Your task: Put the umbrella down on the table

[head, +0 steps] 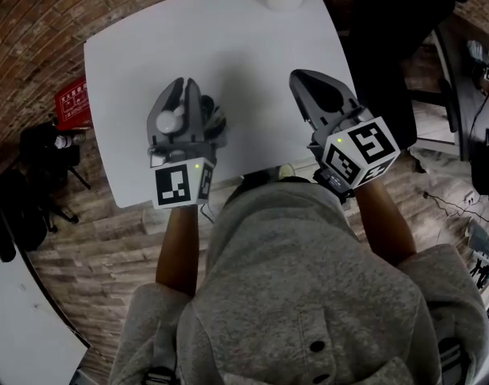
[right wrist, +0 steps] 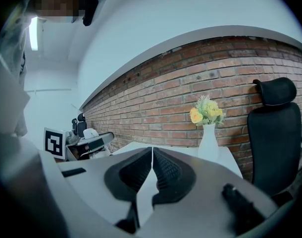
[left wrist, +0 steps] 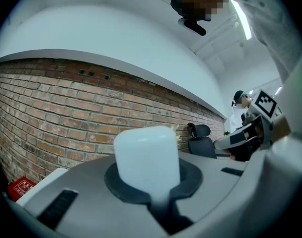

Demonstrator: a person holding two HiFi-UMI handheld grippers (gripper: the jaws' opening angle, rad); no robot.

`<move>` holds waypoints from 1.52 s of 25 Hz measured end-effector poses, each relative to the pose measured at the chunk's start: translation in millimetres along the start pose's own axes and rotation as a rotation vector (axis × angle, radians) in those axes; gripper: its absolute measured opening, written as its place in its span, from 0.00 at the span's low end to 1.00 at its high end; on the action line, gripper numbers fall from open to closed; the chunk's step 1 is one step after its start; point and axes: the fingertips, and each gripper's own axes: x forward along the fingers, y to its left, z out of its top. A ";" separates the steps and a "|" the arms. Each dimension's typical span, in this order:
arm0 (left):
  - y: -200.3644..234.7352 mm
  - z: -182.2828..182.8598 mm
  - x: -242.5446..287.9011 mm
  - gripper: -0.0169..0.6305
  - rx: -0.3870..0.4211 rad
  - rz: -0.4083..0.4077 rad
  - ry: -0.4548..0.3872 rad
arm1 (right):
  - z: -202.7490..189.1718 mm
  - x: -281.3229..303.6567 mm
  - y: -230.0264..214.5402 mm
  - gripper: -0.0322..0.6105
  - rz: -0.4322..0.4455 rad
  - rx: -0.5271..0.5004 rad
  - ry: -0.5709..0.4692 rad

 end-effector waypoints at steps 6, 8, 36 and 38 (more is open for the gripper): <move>1.4 3.1 3.4 0.12 -0.019 -0.035 -0.005 | 3.3 3.6 4.0 0.09 0.013 -0.009 0.000; 6.2 -4.4 0.6 0.14 -0.052 -0.048 0.055 | 3.4 4.6 4.6 0.09 0.017 -0.008 0.000; 104.0 -41.0 -66.0 0.30 -0.161 0.124 0.092 | -6.2 27.5 28.4 0.09 0.066 0.002 0.012; 115.7 -47.9 -70.8 0.32 -0.194 0.154 0.103 | -7.3 28.0 30.0 0.09 0.066 0.001 0.015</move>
